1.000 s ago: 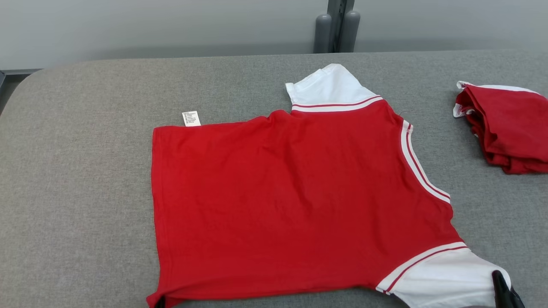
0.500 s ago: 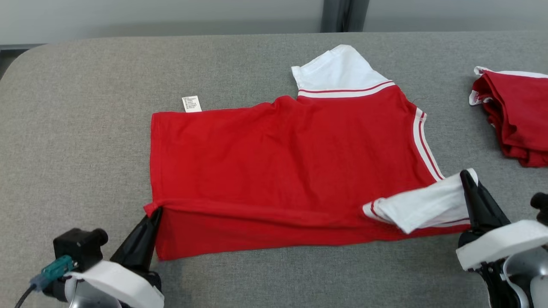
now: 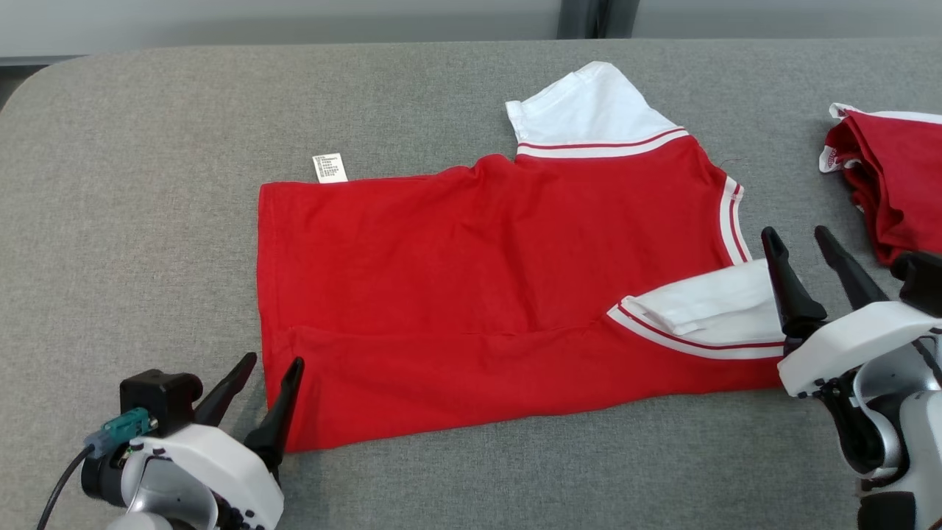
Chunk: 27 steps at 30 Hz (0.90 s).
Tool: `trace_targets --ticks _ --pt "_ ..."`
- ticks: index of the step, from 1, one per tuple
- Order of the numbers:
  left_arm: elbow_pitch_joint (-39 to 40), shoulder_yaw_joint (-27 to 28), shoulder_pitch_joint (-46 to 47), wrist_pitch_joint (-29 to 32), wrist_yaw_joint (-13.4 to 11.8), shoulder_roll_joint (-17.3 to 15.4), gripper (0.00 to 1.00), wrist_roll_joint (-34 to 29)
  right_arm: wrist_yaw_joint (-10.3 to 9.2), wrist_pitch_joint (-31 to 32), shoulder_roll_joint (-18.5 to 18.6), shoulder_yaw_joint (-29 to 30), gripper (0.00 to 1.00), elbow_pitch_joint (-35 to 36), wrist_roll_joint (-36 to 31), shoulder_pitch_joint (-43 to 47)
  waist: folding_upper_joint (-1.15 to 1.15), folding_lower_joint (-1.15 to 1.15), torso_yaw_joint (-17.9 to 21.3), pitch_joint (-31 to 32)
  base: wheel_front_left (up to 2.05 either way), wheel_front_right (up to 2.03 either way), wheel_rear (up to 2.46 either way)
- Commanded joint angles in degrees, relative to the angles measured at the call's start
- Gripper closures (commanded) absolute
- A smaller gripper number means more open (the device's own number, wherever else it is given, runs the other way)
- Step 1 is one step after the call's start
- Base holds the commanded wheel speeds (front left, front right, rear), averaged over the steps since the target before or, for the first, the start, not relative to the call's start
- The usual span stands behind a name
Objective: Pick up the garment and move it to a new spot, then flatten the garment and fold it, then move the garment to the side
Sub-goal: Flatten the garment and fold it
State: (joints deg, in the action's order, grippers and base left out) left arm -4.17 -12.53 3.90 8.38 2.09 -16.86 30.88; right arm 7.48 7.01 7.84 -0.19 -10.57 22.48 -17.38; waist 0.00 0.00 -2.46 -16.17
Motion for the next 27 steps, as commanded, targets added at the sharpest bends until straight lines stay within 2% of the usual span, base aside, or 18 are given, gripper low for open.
trace_targets --ticks 1,6,10,13,16,23,24,25,26,27 --pt "0.5 0.2 -0.9 0.2 -0.2 -0.6 0.0 0.0 0.02 0.0 1.5 -0.2 0.0 1.1 -0.6 0.2 0.0 0.0 0.1 0.2 0.0 0.0 0.0" --pt "5.3 1.0 -6.1 1.1 -1.6 -0.7 0.0 1.9 0.02 5.5 6.7 -1.6 0.0 8.9 -2.6 5.8 0.0 0.0 0.3 0.2 0.0 0.0 0.0" --pt "7.2 0.5 -8.5 3.0 -2.0 -0.4 0.0 3.2 0.02 13.2 9.5 -1.5 0.0 15.3 -4.2 12.0 0.0 0.0 0.2 -1.2 0.0 0.0 0.0" --pt "6.4 0.0 -7.9 3.9 -2.7 0.0 0.0 3.0 0.02 18.1 10.5 -0.8 0.0 17.3 -5.7 15.0 0.0 0.0 0.1 -2.4 0.0 0.0 0.0" --pt "5.5 -0.9 -6.8 5.7 -2.3 0.1 0.0 3.6 0.02 21.1 9.7 0.8 0.0 18.3 -8.5 15.9 0.0 0.0 -0.1 -3.8 0.0 0.0 0.0" --pt "2.0 -2.3 -5.2 8.2 -1.2 0.6 0.0 5.1 0.02 25.9 7.2 0.7 0.0 17.0 -8.1 15.3 0.0 0.0 -0.8 -6.5 0.0 0.0 0.0" --pt "1.3 -2.7 -5.2 8.7 -0.8 0.7 0.04 5.5 0.02 26.1 6.9 0.6 0.0 16.6 -7.9 14.9 0.0 0.0 -0.9 -6.7 0.0 0.0 0.0" --pt "0.7 -3.3 -5.2 9.3 -0.3 0.8 0.52 5.8 0.02 26.2 6.6 0.7 0.0 16.1 -7.5 14.6 0.0 0.0 -1.0 -6.8 0.0 0.0 0.0" --pt "0.2 -3.7 -5.1 9.7 0.2 1.0 0.7 6.2 0.02 26.4 6.3 0.7 0.29 15.6 -7.1 14.4 0.0 0.0 -1.1 -6.9 0.0 0.0 0.0" --pt "-0.3 -4.0 -5.0 9.9 0.6 1.3 1.0 6.7 0.02 26.4 6.2 0.7 0.56 15.1 -6.6 14.0 0.0 0.0 -1.2 -6.9 0.0 0.0 0.0"
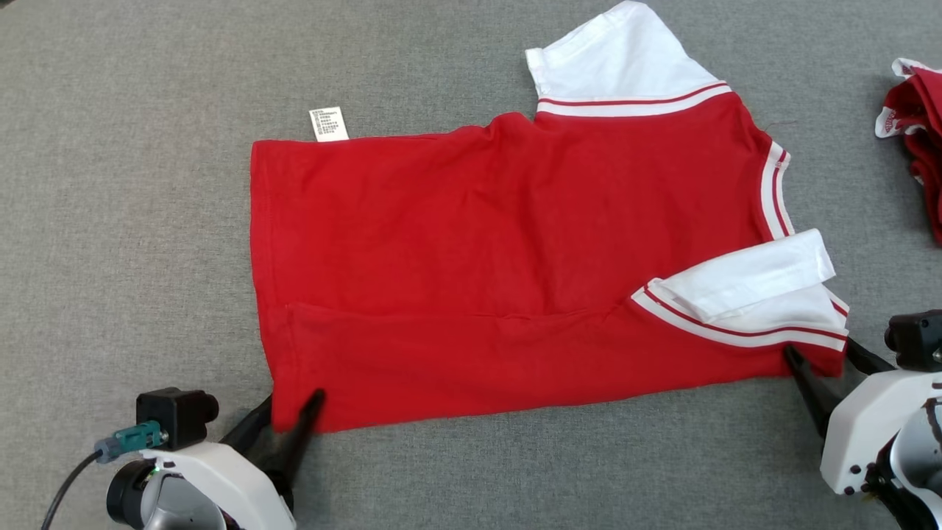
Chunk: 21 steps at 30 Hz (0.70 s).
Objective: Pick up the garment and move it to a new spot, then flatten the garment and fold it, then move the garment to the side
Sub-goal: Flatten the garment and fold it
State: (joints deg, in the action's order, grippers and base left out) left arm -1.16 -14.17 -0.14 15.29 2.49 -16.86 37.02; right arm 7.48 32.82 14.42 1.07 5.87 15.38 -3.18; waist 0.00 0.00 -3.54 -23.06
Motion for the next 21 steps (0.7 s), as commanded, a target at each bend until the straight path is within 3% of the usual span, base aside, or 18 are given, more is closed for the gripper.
trace_targets --ticks 1,2,7,14,21 --pt "-3.8 -2.6 -0.8 3.1 0.6 1.5 1.0 0.7 0.02 0.4 -0.6 -0.3 0.72 -1.7 1.1 -0.5 0.0 0.0 -0.2 0.0 0.0 0.0 0.0" --pt "-4.1 -2.9 -0.7 2.9 1.0 1.7 1.0 0.9 0.02 0.2 -0.6 -0.1 1.0 -2.2 1.6 -0.7 0.0 0.0 -0.3 0.2 0.0 0.0 0.0" --pt "-4.6 -3.3 -0.6 2.3 2.7 1.7 1.0 3.1 0.0 0.5 0.5 1.2 1.0 -3.0 4.5 -0.3 0.0 0.0 -0.4 2.3 0.0 0.0 0.0" --pt "0.9 -2.1 -3.4 1.9 3.5 -0.8 1.0 5.2 0.01 2.3 2.7 3.1 1.0 1.0 7.7 3.4 0.0 0.0 0.0 5.9 0.0 0.0 0.0" --pt "11.4 0.8 -11.8 5.8 2.6 -6.5 1.0 8.5 0.01 7.4 4.5 5.5 1.0 8.6 11.4 12.1 0.0 0.0 0.8 7.4 0.0 0.0 0.0"
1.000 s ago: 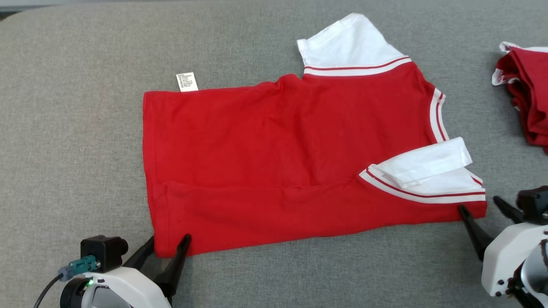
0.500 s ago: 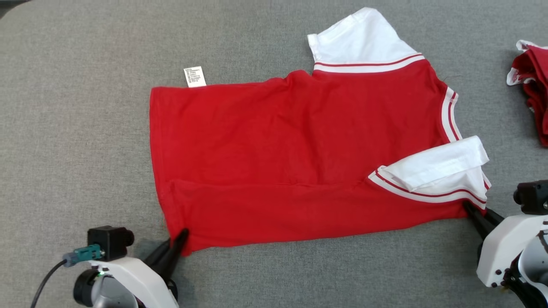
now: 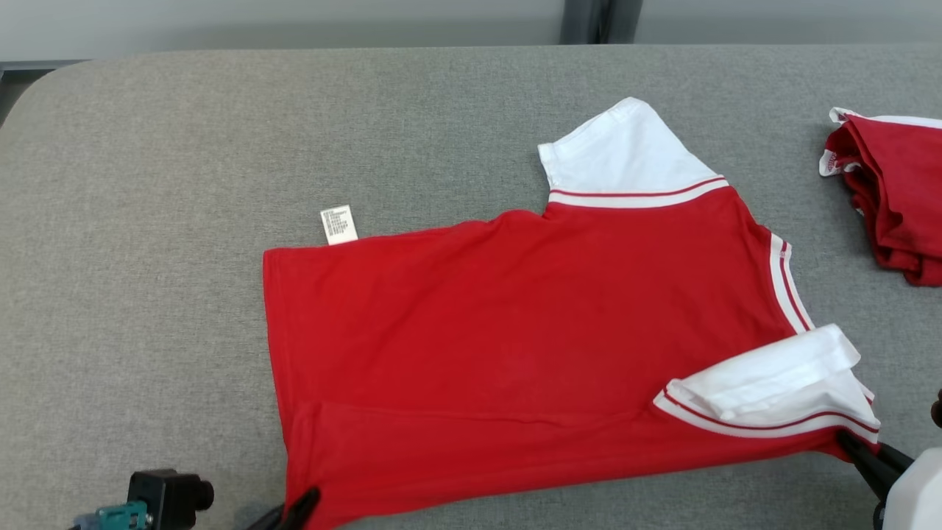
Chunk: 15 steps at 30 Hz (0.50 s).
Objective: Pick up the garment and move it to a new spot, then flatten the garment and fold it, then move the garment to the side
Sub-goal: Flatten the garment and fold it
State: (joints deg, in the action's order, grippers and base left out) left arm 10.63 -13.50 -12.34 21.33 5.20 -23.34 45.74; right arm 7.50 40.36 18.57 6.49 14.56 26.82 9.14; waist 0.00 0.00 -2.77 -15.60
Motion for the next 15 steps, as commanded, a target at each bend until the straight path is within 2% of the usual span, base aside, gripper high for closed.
trace_targets --ticks 1,2,3,4,5,8,11,15 --pt "0.5 0.4 -0.6 0.2 -0.3 -0.5 1.0 0.3 -0.02 0.2 0.2 0.4 1.0 0.2 0.2 0.3 0.0 0.0 0.3 -0.1 0.0 0.0 0.0" --pt "1.1 0.6 -1.5 0.5 -0.7 -0.7 1.0 0.6 -0.02 0.3 -0.4 0.6 1.0 -0.1 0.5 0.5 0.0 0.0 0.5 -0.3 0.0 0.0 0.0" --pt "1.5 0.5 -2.3 0.6 -1.1 -0.4 0.96 0.8 -0.02 0.4 -1.1 0.7 0.96 -0.7 0.4 0.6 0.0 0.0 0.6 -0.5 0.0 0.0 0.0" --pt "1.7 0.3 -2.7 0.7 -1.3 0.0 0.51 1.3 -0.02 0.5 -1.2 0.5 0.62 -1.2 -0.1 0.8 0.0 0.0 0.6 -0.8 0.0 0.0 0.0" --pt "1.8 0.2 -3.1 0.7 -1.6 0.2 0.0 1.3 -0.02 0.6 -1.4 0.5 0.0 -1.6 -0.6 0.9 0.0 0.0 0.5 -1.1 0.0 0.0 0.0" --pt "2.1 1.2 -3.3 -0.7 -3.7 -0.8 0.0 -2.0 -0.01 0.2 -0.2 1.4 0.0 1.1 -1.1 0.1 0.0 0.0 -0.2 -2.5 0.0 0.0 0.0" --pt "4.6 3.1 -1.7 -1.5 -4.7 -2.7 0.0 -3.9 -0.01 1.2 1.8 2.9 0.0 7.1 -0.2 -2.6 0.0 0.0 -0.8 -4.5 0.0 0.0 0.0" --pt "6.9 4.8 5.7 -1.6 -4.5 -3.6 0.0 -4.9 -0.01 4.0 5.0 3.0 0.0 11.6 0.2 -12.1 0.0 0.0 -2.1 -8.2 0.0 0.0 0.0"
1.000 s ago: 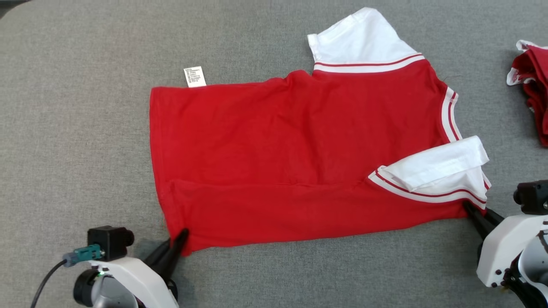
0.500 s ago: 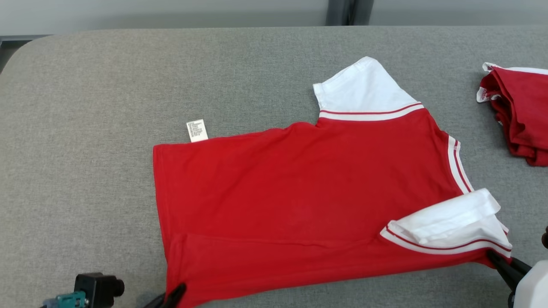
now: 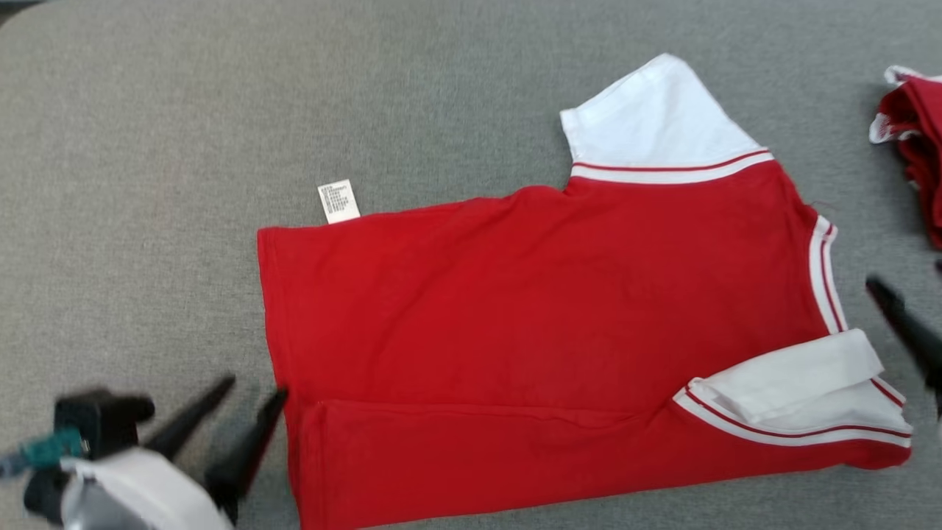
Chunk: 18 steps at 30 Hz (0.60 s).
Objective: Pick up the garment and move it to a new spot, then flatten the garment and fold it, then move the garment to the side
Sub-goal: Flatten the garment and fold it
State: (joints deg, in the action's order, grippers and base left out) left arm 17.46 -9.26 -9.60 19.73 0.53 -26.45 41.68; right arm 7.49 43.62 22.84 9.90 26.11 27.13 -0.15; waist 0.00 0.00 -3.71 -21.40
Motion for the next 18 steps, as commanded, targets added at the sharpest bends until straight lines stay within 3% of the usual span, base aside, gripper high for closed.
trace_targets --ticks 1,5,11,18 --pt "-0.3 0.3 5.7 0.3 0.4 -0.5 0.0 -1.1 0.0 1.6 1.5 -0.9 0.0 -0.4 -0.8 -6.2 0.0 0.0 -1.6 -3.6 0.0 0.0 0.0" --pt "-5.4 -2.0 18.6 1.9 1.7 1.0 0.0 -2.0 0.0 4.6 1.0 -4.7 0.0 -7.9 -3.3 -21.8 0.0 0.0 -3.6 -7.9 0.0 0.0 0.0" --pt "-15.9 -6.9 33.4 3.5 4.9 3.2 0.0 -2.8 0.0 4.8 -2.3 -10.1 0.0 -24.9 -9.6 -41.6 0.0 0.0 -7.3 -12.6 0.0 0.0 0.0" --pt "-23.4 -11.4 41.1 2.2 6.6 4.5 0.0 -1.7 0.0 1.4 -3.8 -12.9 0.0 -39.1 -13.5 -51.2 0.0 0.0 -9.6 -13.6 0.0 0.0 0.0"
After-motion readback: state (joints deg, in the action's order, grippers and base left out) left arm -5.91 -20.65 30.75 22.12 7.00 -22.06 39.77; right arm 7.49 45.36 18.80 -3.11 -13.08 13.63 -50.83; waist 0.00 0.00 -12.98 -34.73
